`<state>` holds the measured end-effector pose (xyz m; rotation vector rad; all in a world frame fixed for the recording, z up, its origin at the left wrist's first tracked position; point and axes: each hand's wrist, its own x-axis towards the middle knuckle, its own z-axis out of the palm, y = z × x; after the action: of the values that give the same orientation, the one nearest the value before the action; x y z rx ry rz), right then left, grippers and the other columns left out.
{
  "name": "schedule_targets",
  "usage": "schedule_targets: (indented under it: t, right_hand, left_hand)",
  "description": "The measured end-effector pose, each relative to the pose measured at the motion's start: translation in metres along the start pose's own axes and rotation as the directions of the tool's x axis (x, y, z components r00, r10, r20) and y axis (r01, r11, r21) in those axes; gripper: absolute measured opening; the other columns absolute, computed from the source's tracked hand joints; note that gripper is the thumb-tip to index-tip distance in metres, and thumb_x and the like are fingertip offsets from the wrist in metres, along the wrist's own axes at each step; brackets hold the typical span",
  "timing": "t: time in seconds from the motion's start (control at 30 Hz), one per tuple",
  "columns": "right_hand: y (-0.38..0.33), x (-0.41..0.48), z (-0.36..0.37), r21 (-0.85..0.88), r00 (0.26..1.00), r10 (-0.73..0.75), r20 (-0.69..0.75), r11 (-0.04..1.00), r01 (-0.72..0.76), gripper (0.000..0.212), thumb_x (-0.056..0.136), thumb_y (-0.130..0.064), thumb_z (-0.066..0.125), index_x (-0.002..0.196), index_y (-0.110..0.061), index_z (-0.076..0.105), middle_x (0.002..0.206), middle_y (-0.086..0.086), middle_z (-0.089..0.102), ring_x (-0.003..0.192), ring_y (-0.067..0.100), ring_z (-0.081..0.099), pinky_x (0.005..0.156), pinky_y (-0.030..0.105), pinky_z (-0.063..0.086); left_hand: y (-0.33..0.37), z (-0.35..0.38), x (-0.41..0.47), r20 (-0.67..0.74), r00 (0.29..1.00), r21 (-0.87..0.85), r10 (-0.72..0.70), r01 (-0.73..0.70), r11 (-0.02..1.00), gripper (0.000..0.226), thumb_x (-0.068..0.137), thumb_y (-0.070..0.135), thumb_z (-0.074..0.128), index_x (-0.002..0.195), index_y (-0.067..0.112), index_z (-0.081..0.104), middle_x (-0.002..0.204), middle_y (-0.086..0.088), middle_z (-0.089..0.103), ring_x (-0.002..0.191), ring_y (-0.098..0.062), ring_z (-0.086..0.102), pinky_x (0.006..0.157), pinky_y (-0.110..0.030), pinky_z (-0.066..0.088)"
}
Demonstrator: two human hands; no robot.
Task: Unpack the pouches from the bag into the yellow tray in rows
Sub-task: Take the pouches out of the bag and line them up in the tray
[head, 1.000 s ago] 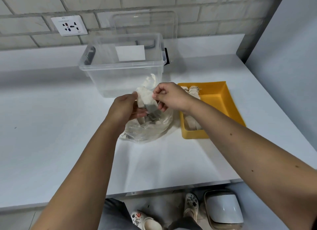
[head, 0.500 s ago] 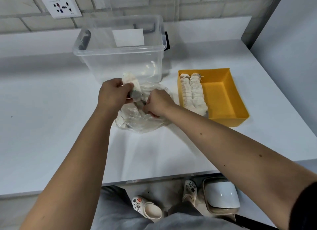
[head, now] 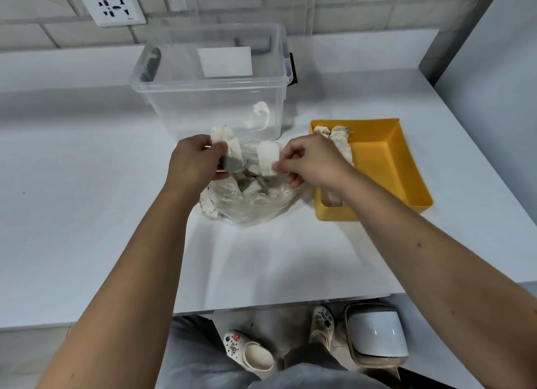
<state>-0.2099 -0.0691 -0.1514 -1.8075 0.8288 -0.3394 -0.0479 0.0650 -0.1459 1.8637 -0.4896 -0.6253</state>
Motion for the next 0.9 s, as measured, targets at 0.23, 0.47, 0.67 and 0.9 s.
schedule_targets:
  t: [0.23,0.47,0.67,0.9]
  right_hand:
    - [-0.017,-0.001,-0.005,0.066,0.997,-0.047,0.065,0.997,0.043,0.014,0.082,-0.013,0.078,0.082,-0.005,0.067,0.07,0.009,0.065,0.056,0.016,0.063,0.061,0.035,0.061]
    - [-0.015,0.008,0.017,0.012,1.0,-0.007,0.027,1.0,0.007,0.018,0.087,-0.021,0.071,0.086,-0.002,0.07,0.065,0.006,0.065,0.052,0.018,0.059,0.049,0.026,0.052]
    - [0.009,0.016,0.036,-0.559,0.978,-0.037,0.204,0.816,0.147,0.011,0.086,-0.014,0.067,0.09,-0.015,0.077,0.092,0.004,0.074,0.077,0.017,0.064,0.074,0.028,0.054]
    - [0.015,0.027,0.045,-0.764,0.964,-0.021,0.265,0.605,0.223,0.017,0.087,-0.022,0.066,0.103,-0.026,0.07,0.111,0.001,0.065,0.101,0.026,0.061,0.076,0.03,0.048]
  left_hand:
    - [0.01,0.015,-0.012,0.191,0.979,-0.108,-0.075,0.097,0.989,0.028,0.101,0.024,0.054,0.095,0.0,0.068,0.095,-0.015,0.072,0.078,-0.025,0.075,0.071,-0.032,0.062]
    - [0.009,0.012,-0.019,0.238,0.971,-0.107,-0.035,0.062,0.992,0.02,0.094,0.013,0.066,0.109,0.001,0.069,0.1,-0.018,0.075,0.083,-0.022,0.076,0.074,-0.027,0.061]
    - [0.011,0.003,-0.018,0.146,0.988,-0.162,-0.047,0.071,0.984,0.02,0.095,0.005,0.059,0.112,-0.004,0.066,0.1,-0.023,0.073,0.089,-0.032,0.074,0.067,-0.026,0.06]
    - [0.013,0.008,-0.018,0.146,0.989,-0.116,-0.035,0.052,0.992,0.02,0.095,0.004,0.058,0.112,-0.004,0.066,0.101,-0.024,0.072,0.088,-0.032,0.074,0.074,-0.031,0.062]
